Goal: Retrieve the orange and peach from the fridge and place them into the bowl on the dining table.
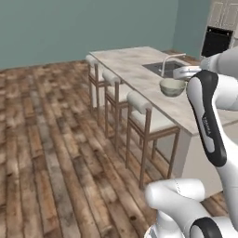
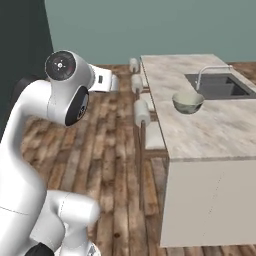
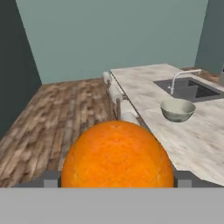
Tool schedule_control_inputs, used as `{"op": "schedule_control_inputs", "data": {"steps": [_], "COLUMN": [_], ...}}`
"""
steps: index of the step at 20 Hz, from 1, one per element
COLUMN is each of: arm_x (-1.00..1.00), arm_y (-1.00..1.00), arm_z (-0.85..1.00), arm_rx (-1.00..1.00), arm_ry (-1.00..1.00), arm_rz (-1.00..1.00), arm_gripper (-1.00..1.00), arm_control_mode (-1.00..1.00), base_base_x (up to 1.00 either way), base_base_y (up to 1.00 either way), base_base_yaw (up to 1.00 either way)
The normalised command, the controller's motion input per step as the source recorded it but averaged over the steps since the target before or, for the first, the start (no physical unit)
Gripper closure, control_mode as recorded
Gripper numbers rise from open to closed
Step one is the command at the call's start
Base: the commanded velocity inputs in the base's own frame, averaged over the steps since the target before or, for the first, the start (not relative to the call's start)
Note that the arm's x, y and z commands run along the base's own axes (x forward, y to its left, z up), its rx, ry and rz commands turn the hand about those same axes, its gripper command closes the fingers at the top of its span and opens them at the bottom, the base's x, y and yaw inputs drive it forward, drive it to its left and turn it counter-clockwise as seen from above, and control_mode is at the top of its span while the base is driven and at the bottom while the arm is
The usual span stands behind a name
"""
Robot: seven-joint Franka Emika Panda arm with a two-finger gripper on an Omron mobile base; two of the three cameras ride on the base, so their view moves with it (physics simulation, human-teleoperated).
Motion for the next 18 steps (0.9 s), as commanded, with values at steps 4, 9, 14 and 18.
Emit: {"op": "schedule_control_inputs", "data": {"steps": [4,9,14,18], "arm_x": [0.00,0.00,0.00,0.00], "arm_y": [0.00,0.00,0.00,0.00], "arm_z": [0.00,0.00,0.00,0.00], "arm_rx": [0.00,0.00,0.00,0.00], "arm_ry": [0.00,0.00,0.00,0.00], "arm_rz": [0.00,0.00,0.00,0.00], "arm_gripper": [1.00,1.00,1.00,1.00], "arm_control_mode": [1.00,1.00,1.00,1.00], "base_base_x": [0.61,0.79,0.78,0.81], "base_base_y": [0.63,0.74,0.82,0.71], "base_base_yaw": [-0.42,-0.41,-0.39,-0.38]}}
